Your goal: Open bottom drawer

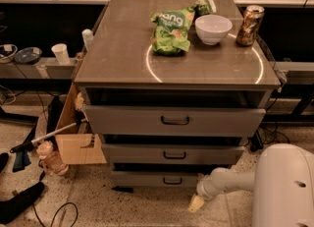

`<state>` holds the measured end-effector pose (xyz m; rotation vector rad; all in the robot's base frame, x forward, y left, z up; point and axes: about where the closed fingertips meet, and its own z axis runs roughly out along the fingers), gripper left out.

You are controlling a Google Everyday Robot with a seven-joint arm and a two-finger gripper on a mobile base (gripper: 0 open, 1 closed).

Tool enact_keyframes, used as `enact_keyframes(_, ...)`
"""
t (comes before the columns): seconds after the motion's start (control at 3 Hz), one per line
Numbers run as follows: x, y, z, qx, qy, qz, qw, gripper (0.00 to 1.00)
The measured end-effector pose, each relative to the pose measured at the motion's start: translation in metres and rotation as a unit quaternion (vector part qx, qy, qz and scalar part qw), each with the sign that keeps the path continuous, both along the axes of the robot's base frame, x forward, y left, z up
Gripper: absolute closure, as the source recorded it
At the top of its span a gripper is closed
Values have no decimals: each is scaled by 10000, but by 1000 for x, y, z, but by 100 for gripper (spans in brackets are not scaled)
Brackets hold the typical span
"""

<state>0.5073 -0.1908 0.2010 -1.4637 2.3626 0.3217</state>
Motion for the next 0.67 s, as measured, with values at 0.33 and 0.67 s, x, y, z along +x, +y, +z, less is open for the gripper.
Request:
enact_keyframes(0.33, 9, 6, 0, -17, -28, 89, 10000, 0)
enact_keyframes(0.67, 21, 13, -1, -26, -47, 164, 9999, 0)
